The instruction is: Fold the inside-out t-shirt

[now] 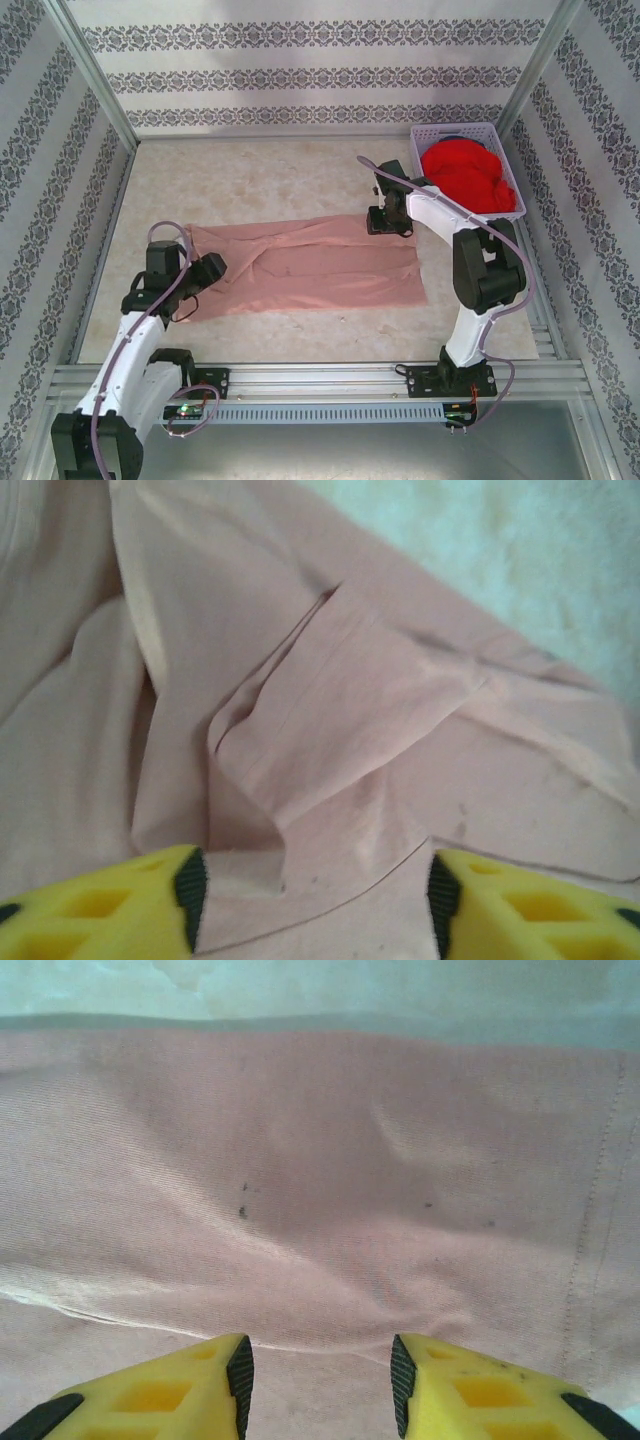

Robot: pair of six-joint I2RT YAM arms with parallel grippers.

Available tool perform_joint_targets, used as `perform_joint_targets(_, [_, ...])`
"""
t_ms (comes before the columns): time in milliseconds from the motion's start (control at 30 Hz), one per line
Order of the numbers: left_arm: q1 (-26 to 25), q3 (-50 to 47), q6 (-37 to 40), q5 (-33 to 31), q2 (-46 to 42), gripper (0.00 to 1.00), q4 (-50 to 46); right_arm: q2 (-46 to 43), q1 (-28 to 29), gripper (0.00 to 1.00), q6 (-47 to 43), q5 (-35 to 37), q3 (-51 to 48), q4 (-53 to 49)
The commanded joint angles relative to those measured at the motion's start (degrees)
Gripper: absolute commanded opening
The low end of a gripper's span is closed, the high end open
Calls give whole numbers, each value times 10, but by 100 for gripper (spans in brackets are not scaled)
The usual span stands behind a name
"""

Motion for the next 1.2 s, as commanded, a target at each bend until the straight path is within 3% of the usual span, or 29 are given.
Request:
perform_joint_targets(0, [-6, 23, 4, 4, 53, 67, 81, -1, 6, 44, -2, 2, 6, -4])
perform_joint_targets(267, [-8, 122, 68, 62, 326, 72, 201, 7, 12, 44, -7, -2, 10, -5])
perform_joint_targets(467, [-19, 184, 105, 51, 436, 73, 200, 3, 11, 44, -7, -2, 4, -4])
perform_joint_targets(600, [-31, 207, 110, 73, 470, 67, 205, 6, 12, 44, -7, -2, 4, -5])
perform_joint_targets(733, [-44, 220, 116, 80, 487, 52, 190, 8, 12, 44, -6, -3, 6, -6])
perform_joint_targets(967, [-65, 202, 117, 86, 448, 15, 154, 11, 12, 44, -8, -1, 7, -8])
perform_joint_targets(1167, [-112, 171, 109, 71, 379, 3, 104, 14, 13, 44, -9, -4, 7, -8])
